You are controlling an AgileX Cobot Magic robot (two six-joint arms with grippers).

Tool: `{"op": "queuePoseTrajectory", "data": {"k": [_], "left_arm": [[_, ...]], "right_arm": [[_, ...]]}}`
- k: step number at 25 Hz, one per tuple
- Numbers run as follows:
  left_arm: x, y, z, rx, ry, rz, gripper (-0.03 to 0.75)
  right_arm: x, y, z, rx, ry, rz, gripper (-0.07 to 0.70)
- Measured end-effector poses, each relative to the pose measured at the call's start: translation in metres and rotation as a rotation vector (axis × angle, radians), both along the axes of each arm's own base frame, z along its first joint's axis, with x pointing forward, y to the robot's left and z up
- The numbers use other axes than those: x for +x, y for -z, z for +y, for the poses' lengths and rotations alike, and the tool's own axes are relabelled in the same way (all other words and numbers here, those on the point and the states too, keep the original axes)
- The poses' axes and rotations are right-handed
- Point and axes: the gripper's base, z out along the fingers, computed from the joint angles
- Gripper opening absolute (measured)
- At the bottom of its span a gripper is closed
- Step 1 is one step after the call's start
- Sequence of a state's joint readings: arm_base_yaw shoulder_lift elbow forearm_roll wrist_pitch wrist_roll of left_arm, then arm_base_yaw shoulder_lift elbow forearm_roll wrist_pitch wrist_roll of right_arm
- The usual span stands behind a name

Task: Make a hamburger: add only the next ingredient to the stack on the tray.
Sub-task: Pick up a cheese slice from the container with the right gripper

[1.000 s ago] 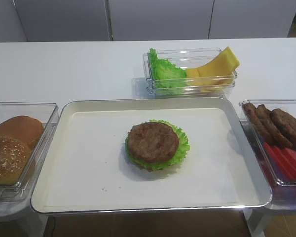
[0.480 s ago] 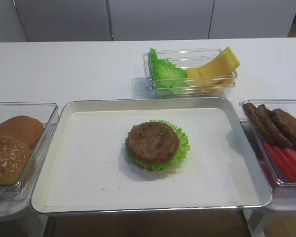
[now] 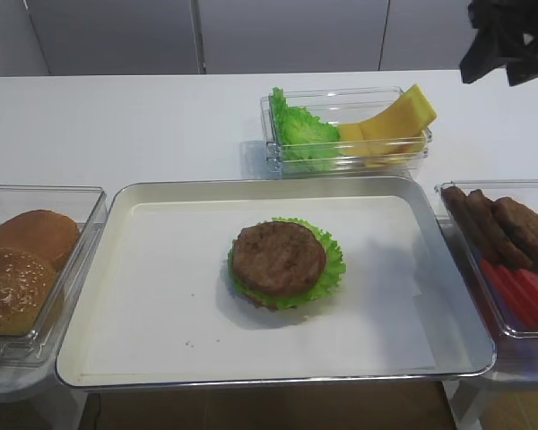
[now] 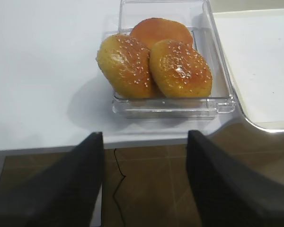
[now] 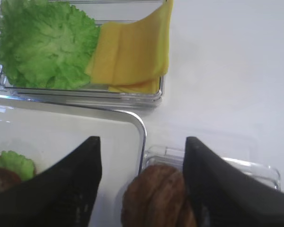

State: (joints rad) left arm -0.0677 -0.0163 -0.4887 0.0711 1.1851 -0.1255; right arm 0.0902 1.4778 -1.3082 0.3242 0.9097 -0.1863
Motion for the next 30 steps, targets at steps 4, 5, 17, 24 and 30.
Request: {"op": "queuePoseTrajectory", "data": {"k": [4,5,17,24,30], "left_arm": [[0.0,0.0,0.0,0.0,0.0,0.0,0.411],[0.0,0.0,0.0,0.0,0.0,0.0,0.411],[0.0,0.0,0.0,0.0,0.0,0.0,0.411],[0.0,0.0,0.0,0.0,0.0,0.0,0.411],[0.0,0.0,0.0,0.0,0.0,0.0,0.411]], "right_arm": [[0.033,0.016,0.004,-0.01,-0.024,0.029,0.419],[0.04,0.02,0.005,-0.012,-0.031,0.035,0.419],[0.101,0.066,-0.025,0.165,-0.033,0.116,0.419],[0.109,0.081,-0.019,0.232,-0.073,0.128,0.359],[0.113,0.09,-0.018,0.258,-0.071,0.14,0.318]]}}
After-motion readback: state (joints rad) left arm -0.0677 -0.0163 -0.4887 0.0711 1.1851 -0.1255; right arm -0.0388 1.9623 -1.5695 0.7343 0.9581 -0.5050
